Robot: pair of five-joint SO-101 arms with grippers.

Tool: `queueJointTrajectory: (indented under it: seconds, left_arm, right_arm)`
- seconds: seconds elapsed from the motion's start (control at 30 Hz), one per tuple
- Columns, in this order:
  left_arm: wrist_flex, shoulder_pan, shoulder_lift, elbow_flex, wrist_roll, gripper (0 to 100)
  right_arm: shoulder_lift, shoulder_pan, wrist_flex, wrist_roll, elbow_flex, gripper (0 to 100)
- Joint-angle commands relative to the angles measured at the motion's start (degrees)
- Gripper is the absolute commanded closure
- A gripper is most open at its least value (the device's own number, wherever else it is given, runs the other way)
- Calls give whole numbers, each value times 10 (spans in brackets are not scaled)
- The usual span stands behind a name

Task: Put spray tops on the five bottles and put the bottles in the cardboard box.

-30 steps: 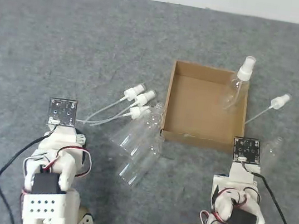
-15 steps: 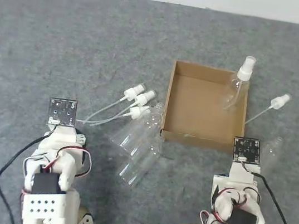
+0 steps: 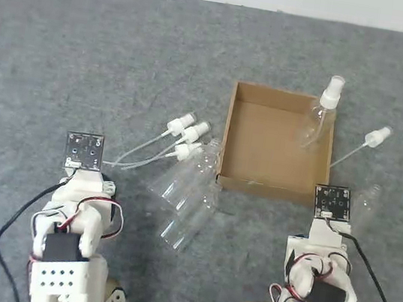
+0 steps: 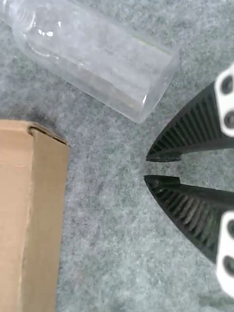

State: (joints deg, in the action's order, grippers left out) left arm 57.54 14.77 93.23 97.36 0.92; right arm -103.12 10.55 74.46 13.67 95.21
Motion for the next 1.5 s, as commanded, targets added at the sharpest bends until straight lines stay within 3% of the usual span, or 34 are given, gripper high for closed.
queueJointTrajectory:
  seconds: [0.0,0.4,0.67,0.87,1.0,1.2,1.37,1.47]
  left_arm:
    - [1,-2,10,-5,4,986]
    - [2,3,10,-5,4,986]
    - [3,3,10,-5,4,986]
    - [3,3,10,-5,4,987]
    - [3,3,10,-5,4,987]
    - [3,3,10,-5,4,987]
    - [3,3,10,-5,4,987]
    - [3,3,10,-5,4,987]
  right_arm:
    - [-9,2,5,2,12,990]
    - [-9,7,0,5,11,991]
    - [-9,7,-112,6,-11,989]
    - [-6,13,-141,6,-165,988]
    - [7,56,-146,6,-268,987]
    - [214,113,-208,4,-372,890]
    - [467,132,-240,1,-501,886]
    - [620,135,-240,-37,-610,886]
